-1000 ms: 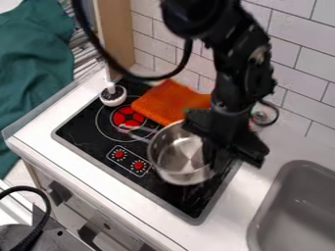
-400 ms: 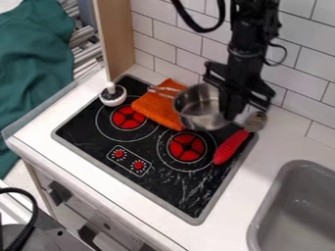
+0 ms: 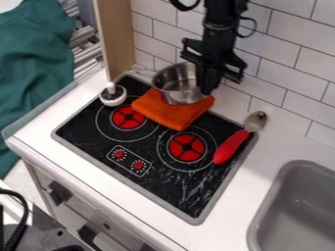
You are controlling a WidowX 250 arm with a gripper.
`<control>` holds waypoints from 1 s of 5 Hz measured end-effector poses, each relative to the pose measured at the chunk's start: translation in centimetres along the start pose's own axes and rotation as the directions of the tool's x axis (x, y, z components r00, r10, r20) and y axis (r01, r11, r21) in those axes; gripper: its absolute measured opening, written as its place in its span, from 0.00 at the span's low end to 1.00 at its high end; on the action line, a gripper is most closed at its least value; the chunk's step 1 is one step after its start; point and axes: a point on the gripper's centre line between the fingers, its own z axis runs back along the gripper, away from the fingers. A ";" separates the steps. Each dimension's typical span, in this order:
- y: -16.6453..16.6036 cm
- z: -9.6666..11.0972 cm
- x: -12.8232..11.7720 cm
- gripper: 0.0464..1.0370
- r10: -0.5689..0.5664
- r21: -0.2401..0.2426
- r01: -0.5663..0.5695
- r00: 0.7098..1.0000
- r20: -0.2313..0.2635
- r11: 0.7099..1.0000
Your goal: Put the silver pot on top of the orange cloth
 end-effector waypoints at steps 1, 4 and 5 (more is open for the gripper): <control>1.7 -0.9 -0.2 0.01 0.013 0.004 -0.013 1.000 -0.022 1.000; 1.9 -3.3 -0.8 0.16 0.034 -0.106 -0.032 0.999 0.019 0.994; 2.0 -3.3 -1.2 0.41 0.074 -0.109 -0.072 0.997 0.012 0.991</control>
